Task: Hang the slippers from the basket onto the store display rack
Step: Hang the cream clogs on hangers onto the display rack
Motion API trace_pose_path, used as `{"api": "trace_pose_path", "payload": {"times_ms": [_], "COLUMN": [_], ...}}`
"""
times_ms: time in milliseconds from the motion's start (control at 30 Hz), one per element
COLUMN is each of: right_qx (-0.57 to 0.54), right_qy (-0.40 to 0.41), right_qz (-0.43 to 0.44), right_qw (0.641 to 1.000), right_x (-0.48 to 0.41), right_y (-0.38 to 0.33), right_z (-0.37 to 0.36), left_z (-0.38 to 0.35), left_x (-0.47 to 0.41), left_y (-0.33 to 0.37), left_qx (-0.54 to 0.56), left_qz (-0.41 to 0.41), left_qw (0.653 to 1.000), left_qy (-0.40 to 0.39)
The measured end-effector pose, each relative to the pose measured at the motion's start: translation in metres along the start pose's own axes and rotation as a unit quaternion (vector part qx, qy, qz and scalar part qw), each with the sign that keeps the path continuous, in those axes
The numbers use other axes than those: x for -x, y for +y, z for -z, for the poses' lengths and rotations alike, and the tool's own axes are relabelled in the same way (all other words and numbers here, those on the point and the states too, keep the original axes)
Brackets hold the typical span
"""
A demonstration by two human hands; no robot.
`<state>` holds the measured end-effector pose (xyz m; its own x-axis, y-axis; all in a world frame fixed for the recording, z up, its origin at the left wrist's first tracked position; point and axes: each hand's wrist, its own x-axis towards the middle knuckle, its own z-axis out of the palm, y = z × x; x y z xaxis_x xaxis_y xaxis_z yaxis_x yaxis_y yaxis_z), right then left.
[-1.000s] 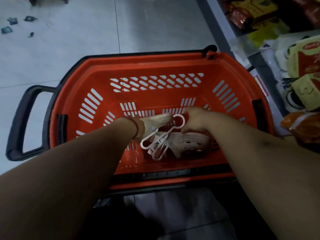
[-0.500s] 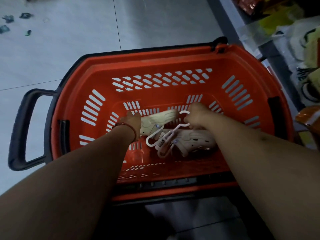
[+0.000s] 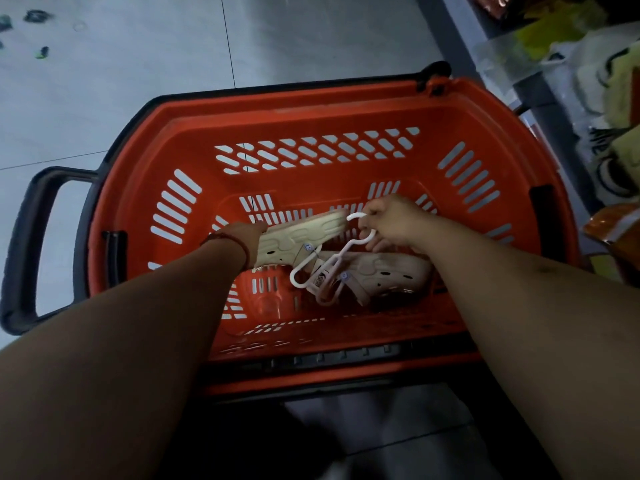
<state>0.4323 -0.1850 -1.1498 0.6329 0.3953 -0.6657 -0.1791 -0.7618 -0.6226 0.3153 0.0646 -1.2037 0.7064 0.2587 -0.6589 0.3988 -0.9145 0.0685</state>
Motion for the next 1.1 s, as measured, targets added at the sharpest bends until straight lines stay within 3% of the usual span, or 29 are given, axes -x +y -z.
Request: {"api": "trace_pose_path", "payload": {"times_ms": [233,400,633,833,1000,1100], "right_qx": [-0.059,-0.043,-0.039,-0.059,-0.079,-0.027], "right_qy": [-0.037,-0.089,-0.063,-0.002,0.063,0.062], "right_qz": [-0.014,-0.029,0.01,0.028,0.053,0.101], "right_qw": [0.997,0.995,0.997,0.998,0.993,0.993], "right_x": [-0.007,-0.007,0.005,0.031,0.055,0.076], "right_y": [0.004,0.004,-0.003,0.0,-0.008,-0.03], "right_z": [-0.001,-0.003,-0.001,0.004,0.013,0.018], "left_z": [0.008,0.015,0.05,0.083,0.106,0.12], "left_x": [-0.003,0.0,0.012,0.043,0.086,0.117], "left_y": [-0.006,-0.003,0.008,0.011,0.016,0.024], "left_qx": [0.007,-0.033,-0.091,0.078,0.163,0.203], "left_qz": [-0.025,-0.07,-0.102,-0.112,-0.152,-0.174], "left_qw": [0.999,0.997,0.989,0.99,0.972,0.958], "left_qy": [-0.022,0.011,0.052,0.03,0.079,0.102]}}
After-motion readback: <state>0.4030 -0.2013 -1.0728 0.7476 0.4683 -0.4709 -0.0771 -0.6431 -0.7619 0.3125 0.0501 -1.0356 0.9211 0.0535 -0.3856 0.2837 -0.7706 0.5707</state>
